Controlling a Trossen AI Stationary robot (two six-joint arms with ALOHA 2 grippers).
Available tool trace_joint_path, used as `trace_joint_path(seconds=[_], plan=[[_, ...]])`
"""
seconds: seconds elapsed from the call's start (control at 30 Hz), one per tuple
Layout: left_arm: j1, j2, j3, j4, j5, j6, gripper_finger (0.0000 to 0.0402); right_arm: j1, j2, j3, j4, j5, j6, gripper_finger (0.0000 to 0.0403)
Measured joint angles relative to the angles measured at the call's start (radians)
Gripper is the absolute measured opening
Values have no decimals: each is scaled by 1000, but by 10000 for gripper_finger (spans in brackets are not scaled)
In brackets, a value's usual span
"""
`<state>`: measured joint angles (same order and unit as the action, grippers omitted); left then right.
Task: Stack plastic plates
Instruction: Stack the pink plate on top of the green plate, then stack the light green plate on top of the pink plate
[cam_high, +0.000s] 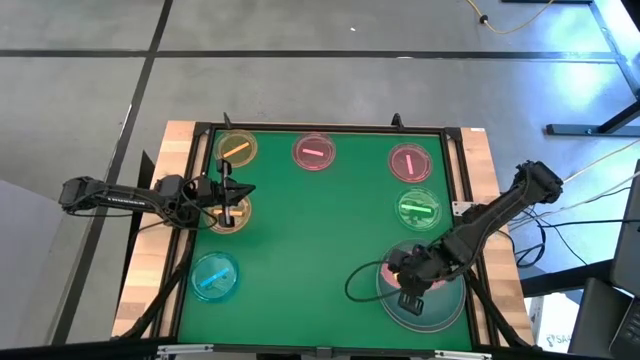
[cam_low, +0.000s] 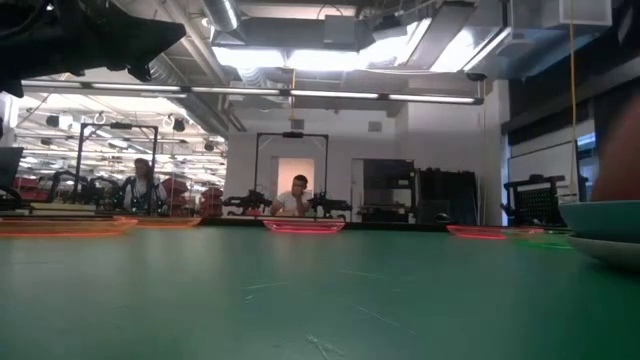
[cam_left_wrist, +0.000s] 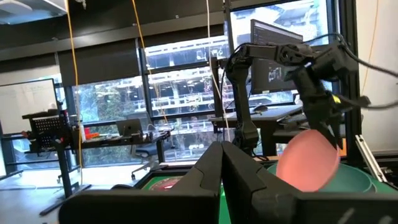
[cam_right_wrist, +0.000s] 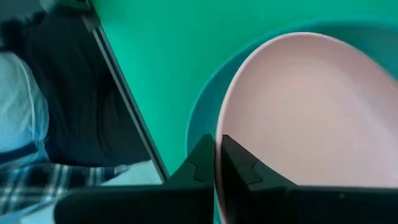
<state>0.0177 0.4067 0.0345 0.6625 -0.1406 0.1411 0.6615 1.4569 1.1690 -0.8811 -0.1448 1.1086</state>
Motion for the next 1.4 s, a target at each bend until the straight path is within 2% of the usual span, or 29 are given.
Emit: trace_joint_path(seconds=[0.13, 0.2, 0.4, 0.47, 0.53, 0.63, 0.73, 0.87, 1.07, 1.2, 1.4], plan=[[0, 0, 0, 0, 0, 0, 3, -1, 34, -34, 76, -32, -1, 7], [0, 0, 0, 0, 0, 0, 3, -1, 52, -36, 75, -35, 10, 22], [0, 0, 0, 0, 6, 0, 3, -10, 64, -36, 70, -96, 16, 115], [0, 0, 0, -1, 12, 0, 3, -29, 64, -36, 70, -166, 15, 144], [0, 0, 0, -1, 11, 0, 3, -57, 61, -36, 70, -236, 1, 166], [0, 0, 0, -1, 12, 1, 3, -99, 59, -36, 58, -246, -50, 187], [0, 0, 0, -1, 12, 1, 3, -141, 59, -36, 16, -145, -156, 194], [0, 0, 0, -2, 12, 1, 3, -191, 59, -36, -89, 114, -280, 190], [0, 0, 0, -2, 11, 1, 3, -243, 59, -36, -227, 467, -310, 181], [0, 0, 0, -2, 12, 1, 3, -309, 59, -37, -243, 537, -310, 177], [0, 0, 0, -2, 12, 1, 3, -404, 59, -132, -184, 482, -394, 176]])
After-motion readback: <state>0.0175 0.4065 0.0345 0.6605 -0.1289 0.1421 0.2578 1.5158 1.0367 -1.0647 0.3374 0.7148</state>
